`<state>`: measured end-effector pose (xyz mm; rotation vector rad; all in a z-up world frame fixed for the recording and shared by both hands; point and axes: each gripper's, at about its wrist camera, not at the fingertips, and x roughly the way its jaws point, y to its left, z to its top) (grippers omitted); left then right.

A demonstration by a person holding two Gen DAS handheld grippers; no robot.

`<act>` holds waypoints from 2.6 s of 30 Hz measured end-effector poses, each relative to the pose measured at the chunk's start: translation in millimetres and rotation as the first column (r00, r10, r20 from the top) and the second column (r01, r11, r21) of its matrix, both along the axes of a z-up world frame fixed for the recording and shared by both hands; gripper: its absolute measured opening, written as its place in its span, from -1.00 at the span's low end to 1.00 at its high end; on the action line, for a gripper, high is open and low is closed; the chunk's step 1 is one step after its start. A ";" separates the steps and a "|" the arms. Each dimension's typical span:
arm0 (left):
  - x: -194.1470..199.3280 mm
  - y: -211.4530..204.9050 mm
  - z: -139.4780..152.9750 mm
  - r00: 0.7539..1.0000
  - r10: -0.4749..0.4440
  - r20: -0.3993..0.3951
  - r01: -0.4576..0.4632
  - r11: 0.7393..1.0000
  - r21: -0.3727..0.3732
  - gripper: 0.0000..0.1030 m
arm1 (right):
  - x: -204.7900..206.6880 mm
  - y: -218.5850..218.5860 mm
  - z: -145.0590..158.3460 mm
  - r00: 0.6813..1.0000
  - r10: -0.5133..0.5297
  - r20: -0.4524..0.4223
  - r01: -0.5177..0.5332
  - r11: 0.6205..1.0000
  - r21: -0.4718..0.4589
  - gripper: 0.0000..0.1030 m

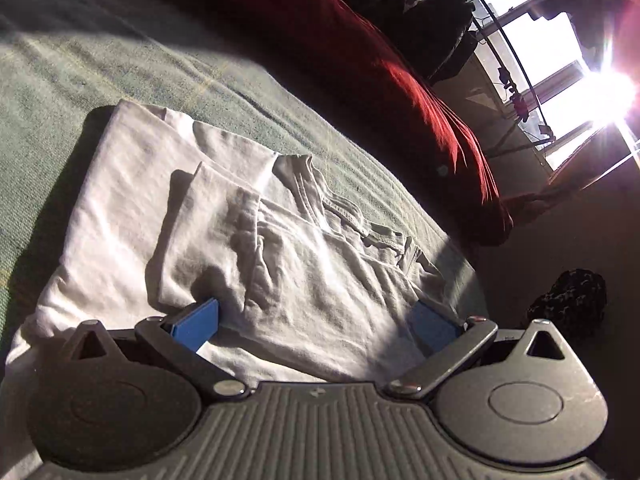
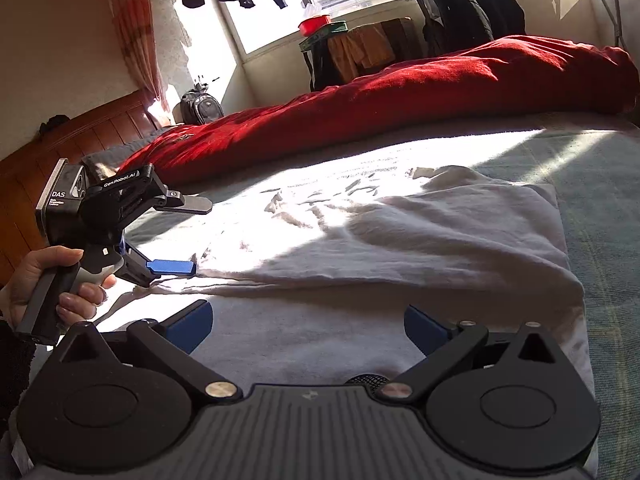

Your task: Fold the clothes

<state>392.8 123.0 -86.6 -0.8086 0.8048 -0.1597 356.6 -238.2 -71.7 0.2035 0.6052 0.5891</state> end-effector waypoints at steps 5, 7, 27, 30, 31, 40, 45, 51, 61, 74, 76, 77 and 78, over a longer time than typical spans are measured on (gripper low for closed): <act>-8.8 -8.4 -3.1 1.000 0.003 -0.006 -0.003 1.000 -0.002 0.99 | -1.1 4.0 0.1 1.000 0.013 0.007 -0.013 1.000 -0.012 1.00; -5.1 -4.8 -8.1 0.999 0.039 0.006 -0.039 0.999 -0.032 0.99 | -0.7 4.9 -1.3 1.000 0.011 0.002 -0.011 1.000 -0.017 1.00; -11.4 22.6 19.9 0.931 0.266 0.252 -0.287 0.957 0.050 0.99 | -7.2 -2.5 9.2 0.998 0.021 0.051 -0.019 0.999 -0.047 1.00; -15.2 24.8 31.4 0.942 0.238 0.237 -0.272 0.955 0.120 0.99 | -9.2 -14.3 15.9 0.997 0.003 0.081 0.003 0.997 -0.077 1.00; -15.6 20.2 34.9 0.949 0.204 0.240 -0.243 0.959 0.144 0.99 | -9.5 -19.2 18.3 0.996 -0.005 0.091 0.013 0.996 -0.085 1.00; 15.3 -46.7 19.4 0.979 -0.130 0.155 0.086 0.960 0.267 0.99 | 41.7 -53.7 16.6 0.991 -0.133 0.014 0.133 0.991 0.025 1.00; 10.0 -39.1 3.2 0.982 -0.150 0.111 0.114 0.953 0.280 0.99 | 64.8 -42.8 -13.2 0.983 -0.116 -0.146 0.115 0.993 -0.011 1.00; 9.1 -67.0 38.3 0.965 -0.241 0.106 0.193 0.922 0.336 0.99 | 38.6 -74.4 12.7 0.994 -0.030 -0.108 0.046 0.988 0.149 1.00; 54.0 -194.4 26.2 0.878 -0.469 0.098 0.428 0.860 0.278 0.99 | 34.3 -138.3 4.3 0.954 -0.263 -0.141 0.288 0.937 0.198 1.00; 115.6 -257.8 53.4 0.821 -0.569 0.052 0.556 0.816 0.157 0.99 | 36.1 -94.2 -5.5 0.993 -0.052 -0.107 0.061 0.995 0.079 1.00; 133.9 -280.2 41.7 0.808 -0.589 0.029 0.582 0.804 0.124 0.99 | 34.5 -87.9 -6.8 0.994 -0.034 -0.104 0.040 0.998 0.056 1.00; 142.5 -291.0 34.6 0.802 -0.598 0.017 0.593 0.798 0.108 0.99 | 33.7 -84.8 -7.5 0.994 -0.025 -0.103 0.029 0.999 0.044 1.00; 149.8 -300.3 26.8 0.796 -0.606 0.004 0.603 0.792 0.099 0.99 | 32.9 -81.8 -8.2 0.995 -0.016 -0.102 0.019 0.999 0.032 1.00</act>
